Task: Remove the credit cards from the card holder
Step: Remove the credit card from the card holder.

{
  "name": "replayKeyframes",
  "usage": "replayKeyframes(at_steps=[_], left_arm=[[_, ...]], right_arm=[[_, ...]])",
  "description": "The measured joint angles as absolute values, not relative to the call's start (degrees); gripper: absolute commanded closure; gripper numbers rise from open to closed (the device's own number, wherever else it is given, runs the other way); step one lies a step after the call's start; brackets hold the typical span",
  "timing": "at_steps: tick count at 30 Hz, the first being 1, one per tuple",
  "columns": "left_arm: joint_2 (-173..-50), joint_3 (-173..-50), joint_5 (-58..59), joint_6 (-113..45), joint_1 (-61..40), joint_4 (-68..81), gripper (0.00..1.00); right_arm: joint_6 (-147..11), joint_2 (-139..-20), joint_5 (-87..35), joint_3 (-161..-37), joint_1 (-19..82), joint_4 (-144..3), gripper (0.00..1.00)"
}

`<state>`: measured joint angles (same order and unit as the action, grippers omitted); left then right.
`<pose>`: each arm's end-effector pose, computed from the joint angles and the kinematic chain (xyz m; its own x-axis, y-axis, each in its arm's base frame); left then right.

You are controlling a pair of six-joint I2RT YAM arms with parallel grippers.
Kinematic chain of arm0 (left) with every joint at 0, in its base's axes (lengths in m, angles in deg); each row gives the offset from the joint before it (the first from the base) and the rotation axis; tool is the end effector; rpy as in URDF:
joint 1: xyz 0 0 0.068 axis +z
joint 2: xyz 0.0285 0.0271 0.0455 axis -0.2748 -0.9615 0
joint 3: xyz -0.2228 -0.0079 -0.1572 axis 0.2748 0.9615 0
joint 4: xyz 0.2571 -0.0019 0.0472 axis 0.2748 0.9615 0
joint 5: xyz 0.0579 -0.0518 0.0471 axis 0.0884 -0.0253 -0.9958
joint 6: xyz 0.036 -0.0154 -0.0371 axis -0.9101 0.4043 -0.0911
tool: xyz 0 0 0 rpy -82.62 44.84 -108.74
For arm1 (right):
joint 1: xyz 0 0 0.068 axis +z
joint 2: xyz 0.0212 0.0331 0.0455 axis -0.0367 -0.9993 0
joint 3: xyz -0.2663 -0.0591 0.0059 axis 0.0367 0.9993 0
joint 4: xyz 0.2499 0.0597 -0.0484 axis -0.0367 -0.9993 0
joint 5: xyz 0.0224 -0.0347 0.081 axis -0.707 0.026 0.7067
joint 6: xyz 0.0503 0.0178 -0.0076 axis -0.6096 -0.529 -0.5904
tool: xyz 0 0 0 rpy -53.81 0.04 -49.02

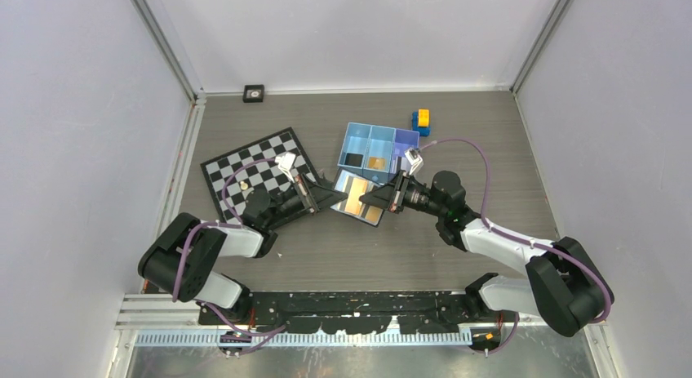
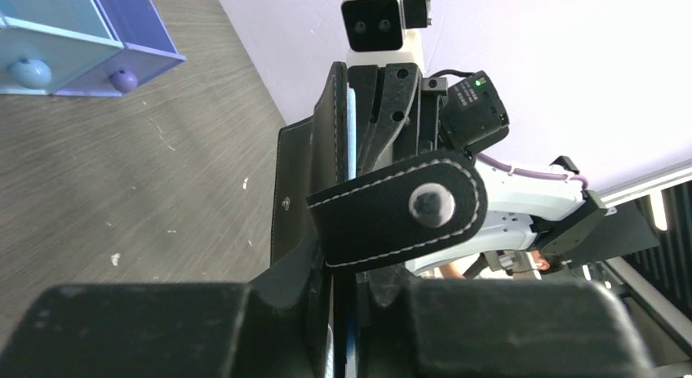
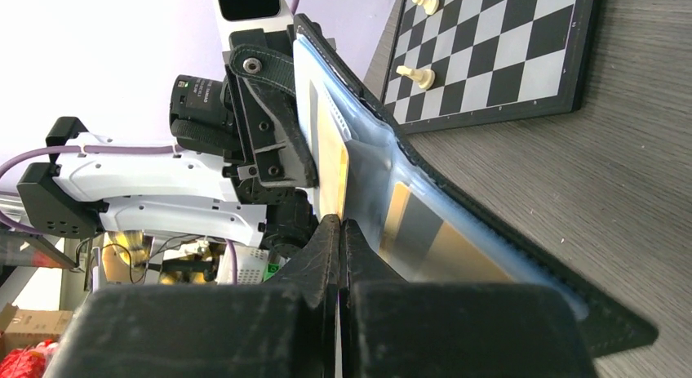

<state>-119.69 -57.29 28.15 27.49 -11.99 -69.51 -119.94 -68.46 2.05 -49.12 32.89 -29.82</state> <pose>0.2069 -0.1335 0.1999 -0.7941 -0.4539 -0.4042 0.4386 0.0324 -0.8981 0.2032 0.1451 0.2262 -0.8145 0.3260 -0.4798 -0.4196 0.2401 0.8754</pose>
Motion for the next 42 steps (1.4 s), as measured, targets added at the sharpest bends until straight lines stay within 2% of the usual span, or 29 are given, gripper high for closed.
replayKeyframes(at_steps=[2,5,7,10,13,18,23,28,35,38,40,42], left_arm=[[-119.7,-57.1,28.1,27.6,-11.6,-69.5,0.95],[-119.7,-56.8,28.1,27.7,-11.3,-69.5,0.95],[-119.7,-56.7,28.1,27.7,-11.2,-69.5,0.88],[-119.7,-56.6,28.1,27.8,-11.1,-69.5,0.86],[-119.7,-56.6,28.1,27.9,-10.9,-69.5,0.9],[-119.4,-56.3,28.1,27.9,-10.6,-69.5,0.92],[-118.2,-55.8,28.1,27.9,-10.0,-69.4,0.99],[-117.3,-55.3,28.0,27.9,-9.4,-69.4,1.0],[-117.3,-55.4,28.1,27.7,-10.3,-69.5,1.0],[-117.3,-55.4,28.1,27.6,-11.1,-69.5,1.0],[-117.4,-55.4,28.1,27.5,-11.5,-69.5,1.0],[-117.5,-55.6,28.1,27.4,-11.8,-69.5,1.0]], right_arm=[[-119.9,-68.5,2.0,-49.1,32.9,-29.8,1.0],[-119.8,-68.5,1.8,-49.1,33.0,-29.9,1.0],[-119.7,-68.5,1.8,-49.1,33.0,-30.1,1.0],[-119.7,-68.5,1.7,-49.1,33.0,-30.1,0.99],[-119.7,-68.5,1.7,-49.1,33.1,-30.3,0.99],[-119.7,-68.5,1.6,-49.1,33.1,-30.4,1.0],[-119.7,-68.5,1.6,-49.1,33.1,-30.4,1.0],[-119.7,-68.5,1.7,-49.1,33.1,-30.4,1.0],[-120.3,-69.9,2.4,-49.1,33.1,-29.2,0.72],[-121.0,-71.5,3.0,-49.1,33.1,-28.3,0.67],[-121.3,-71.6,3.3,-49.1,33.1,-28.0,0.69],[-121.3,-71.6,3.4,-49.1,33.1,-27.5,0.8]])
